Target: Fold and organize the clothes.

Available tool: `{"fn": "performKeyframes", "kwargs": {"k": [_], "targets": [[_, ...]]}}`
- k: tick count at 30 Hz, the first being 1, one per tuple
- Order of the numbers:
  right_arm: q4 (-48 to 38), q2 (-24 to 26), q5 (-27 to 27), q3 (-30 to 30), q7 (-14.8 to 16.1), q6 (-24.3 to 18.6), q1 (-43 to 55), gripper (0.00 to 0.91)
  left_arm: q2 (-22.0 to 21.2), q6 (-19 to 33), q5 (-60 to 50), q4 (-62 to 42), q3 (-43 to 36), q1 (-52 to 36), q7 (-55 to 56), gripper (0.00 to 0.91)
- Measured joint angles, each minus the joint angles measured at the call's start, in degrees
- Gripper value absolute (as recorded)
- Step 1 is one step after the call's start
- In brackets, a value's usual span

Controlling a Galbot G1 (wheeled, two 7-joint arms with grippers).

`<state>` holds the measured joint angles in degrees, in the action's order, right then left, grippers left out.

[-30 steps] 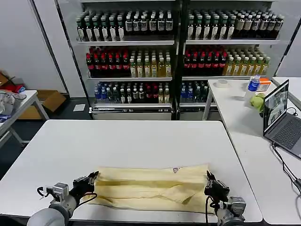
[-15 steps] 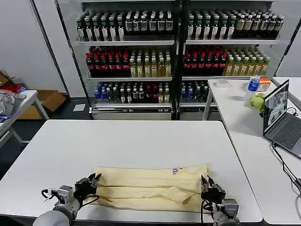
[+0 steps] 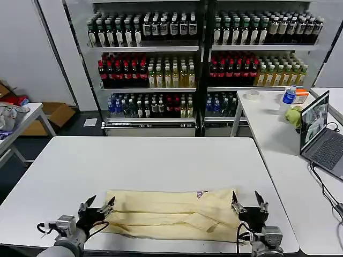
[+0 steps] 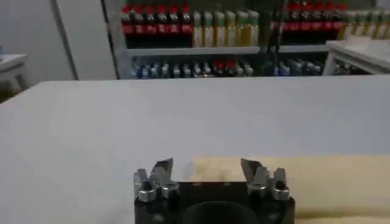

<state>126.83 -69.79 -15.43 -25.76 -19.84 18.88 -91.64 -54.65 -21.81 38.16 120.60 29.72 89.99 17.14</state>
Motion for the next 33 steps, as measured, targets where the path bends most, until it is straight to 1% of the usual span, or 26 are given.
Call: {"fn": "performKeyframes", "kwargs": {"k": [7,16,24,25,26,27,29,30,33], "targets": [[0.2,-0.6,0.7,0.1,-0.3,-0.7,-0.4,0.907,-3.6,1.4,-0.2,1.3,0.7,2.9,1.5,0.907],[1.0,-0.5,0.9,-0.6,-0.4,-1.2,-1.5,0.907,-7.9,2.7,-1.1,-0.3,-1.6,2.5,2.0,0.907],[1.6,-0.5,1.0,-1.3,-0.5,-1.5,-2.4,0.907,-9.8,3.9,-2.6,-3.1,-4.1,1.2,2.0,0.907],[1.7,-0.5,1.0,-1.3,-0.5,-1.5,-2.4,0.907,-9.9,4.1,-2.8,-3.5,-4.4,0.9,2.0,0.514],[1.7,-0.6,1.1,-1.3,-0.6,-1.5,-2.5,0.907,-9.9,4.3,-3.0,-3.9,-4.5,0.6,2.0,0.222],[1.7,-0.6,1.1,-1.3,-0.6,-1.5,-2.5,0.907,-10.1,4.5,-3.2,-4.3,-4.7,0.3,2.0,0.151],[1.7,-0.6,1.1,-1.3,-0.7,-1.5,-2.5,0.907,-10.3,4.8,-3.4,-5.0,-5.1,-0.2,2.0,0.05],[1.7,-0.7,1.1,-1.3,-0.8,-1.5,-2.5,0.907,-10.5,5.0,-3.4,-5.3,-5.3,-0.4,2.1,0.02],[1.8,-0.7,1.1,-1.2,-1.0,-1.5,-2.5,0.907,-10.9,5.7,-3.5,-6.1,-5.7,-0.7,2.1,0.02]]}}
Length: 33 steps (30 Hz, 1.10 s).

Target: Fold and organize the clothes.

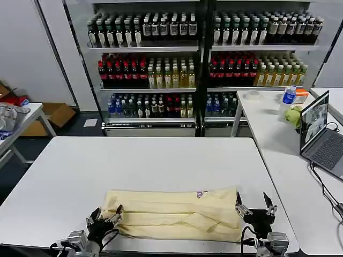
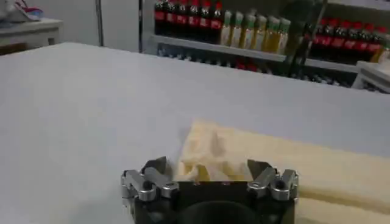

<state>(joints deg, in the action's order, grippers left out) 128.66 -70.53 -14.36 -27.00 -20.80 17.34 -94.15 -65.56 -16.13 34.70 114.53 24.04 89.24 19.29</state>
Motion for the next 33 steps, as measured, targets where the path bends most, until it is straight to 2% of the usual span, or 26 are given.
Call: {"fn": "performKeyframes", "kwargs": {"k": [21,33], "targets": [[1.0,-0.2,-0.1,-0.1,-0.8,0.1,-0.1,0.907,-0.7,3.2,4.5,-0.4,-0.2,-0.1,-1.5,0.02],[1.2,0.0,-0.4,-0.1,-0.8,0.1,0.2,0.907,2.6,2.9,11.5,1.9,8.5,1.1,-1.4,0.02]]}}
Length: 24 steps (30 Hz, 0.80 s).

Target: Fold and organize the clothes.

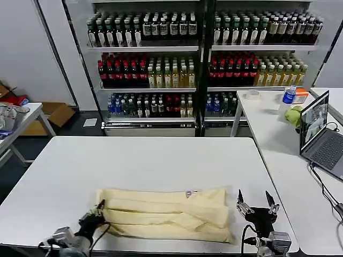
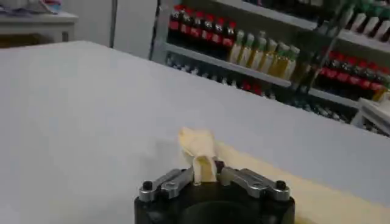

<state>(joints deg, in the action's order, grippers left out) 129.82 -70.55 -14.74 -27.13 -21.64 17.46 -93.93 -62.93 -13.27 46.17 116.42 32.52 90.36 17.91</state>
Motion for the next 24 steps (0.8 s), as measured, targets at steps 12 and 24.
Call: {"fn": "performKeyframes", "kwargs": {"k": [12,24], "targets": [[-0.2,0.3,-0.2,0.2,0.1,0.0,0.1,0.907,7.0,-1.2,8.9,-3.1,16.4,-0.2,-0.5,0.02],[-0.2,0.6,0.0,0.0,0.2,-0.1,-0.8,0.907,7.5,-2.4,14.7,2.7,18.5,-0.1,0.0,0.02]]}}
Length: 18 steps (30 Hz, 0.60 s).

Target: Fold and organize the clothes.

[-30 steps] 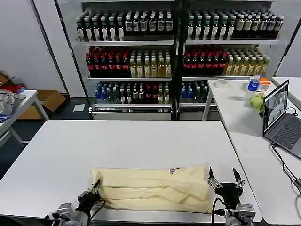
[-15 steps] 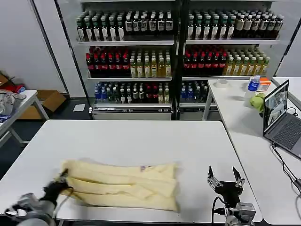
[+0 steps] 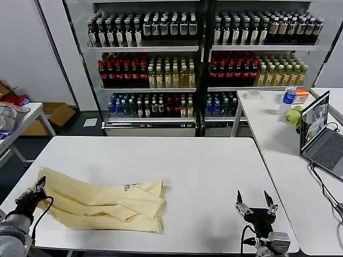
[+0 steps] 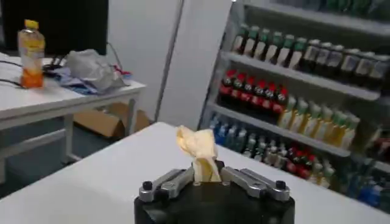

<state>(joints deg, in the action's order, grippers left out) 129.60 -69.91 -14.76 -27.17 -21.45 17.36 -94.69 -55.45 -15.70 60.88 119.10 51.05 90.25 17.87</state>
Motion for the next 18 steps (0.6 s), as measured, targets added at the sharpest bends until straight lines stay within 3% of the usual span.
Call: {"fn": "performKeyframes", "kwargs": {"k": [18], "targets": [[0.6,-0.6,0.7,-0.2,0.1,-0.6,-1.4,0.907,-5.6,0.6,-4.1,7.9,-19.0,-2.3,0.8,0.02]]}}
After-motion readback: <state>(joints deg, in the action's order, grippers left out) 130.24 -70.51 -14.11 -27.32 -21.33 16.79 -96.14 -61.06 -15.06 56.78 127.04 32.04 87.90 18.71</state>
